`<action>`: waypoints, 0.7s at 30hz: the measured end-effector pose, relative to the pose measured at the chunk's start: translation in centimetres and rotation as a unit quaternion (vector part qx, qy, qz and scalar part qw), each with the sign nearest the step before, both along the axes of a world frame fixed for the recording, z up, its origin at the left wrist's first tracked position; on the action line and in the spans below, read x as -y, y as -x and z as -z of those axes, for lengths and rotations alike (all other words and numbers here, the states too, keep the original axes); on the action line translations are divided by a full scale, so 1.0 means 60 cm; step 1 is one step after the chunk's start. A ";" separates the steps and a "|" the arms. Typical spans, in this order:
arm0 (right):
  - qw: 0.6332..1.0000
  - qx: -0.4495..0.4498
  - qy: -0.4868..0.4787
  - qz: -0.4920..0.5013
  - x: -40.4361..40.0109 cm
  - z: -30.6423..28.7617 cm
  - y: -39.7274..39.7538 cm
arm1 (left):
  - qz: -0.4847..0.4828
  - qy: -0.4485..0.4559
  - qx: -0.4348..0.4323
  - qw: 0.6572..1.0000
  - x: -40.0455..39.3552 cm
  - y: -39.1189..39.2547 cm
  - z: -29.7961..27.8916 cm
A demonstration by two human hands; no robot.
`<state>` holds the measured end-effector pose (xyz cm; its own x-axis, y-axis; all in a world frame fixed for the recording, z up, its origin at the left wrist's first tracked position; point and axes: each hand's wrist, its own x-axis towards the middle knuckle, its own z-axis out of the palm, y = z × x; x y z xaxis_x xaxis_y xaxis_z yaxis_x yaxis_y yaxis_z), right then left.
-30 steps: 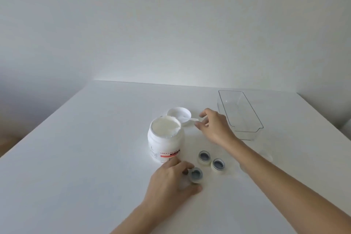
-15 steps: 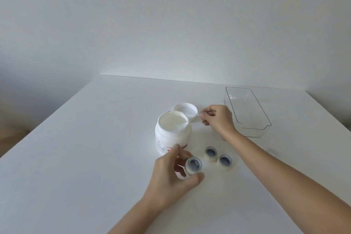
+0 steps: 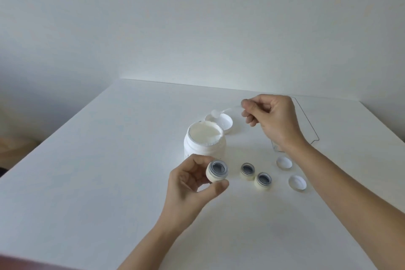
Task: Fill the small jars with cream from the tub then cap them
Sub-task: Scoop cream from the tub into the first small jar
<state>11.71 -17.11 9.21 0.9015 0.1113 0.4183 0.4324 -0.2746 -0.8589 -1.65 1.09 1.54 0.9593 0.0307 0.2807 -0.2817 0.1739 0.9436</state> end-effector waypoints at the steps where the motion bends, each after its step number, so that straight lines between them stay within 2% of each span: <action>1: 1.000 0.015 0.024 -0.003 -0.006 -0.007 0.005 | -0.002 0.007 -0.001 1.000 -0.001 0.000 -0.001; 6: 0.971 0.107 0.212 -0.017 -0.040 -0.031 0.027 | -0.006 0.038 -0.025 0.999 -0.003 -0.002 -0.005; 13: 0.878 0.153 0.451 -0.055 -0.077 -0.035 0.026 | -0.009 0.051 -0.045 0.998 -0.001 -0.002 -0.008; 15: 0.874 0.128 0.465 -0.067 -0.084 -0.033 0.023 | -0.013 0.054 -0.044 0.997 0.000 -0.003 -0.010; 21: 0.912 0.031 0.400 -0.085 -0.084 -0.030 0.011 | -0.019 0.053 -0.042 0.997 -0.001 -0.002 -0.010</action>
<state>11.06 -12.09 10.99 0.8204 0.5387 0.1919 0.5677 -0.7271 -0.3860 -1.52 1.14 2.13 0.9771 0.0922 0.1919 -0.2099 0.2658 0.9409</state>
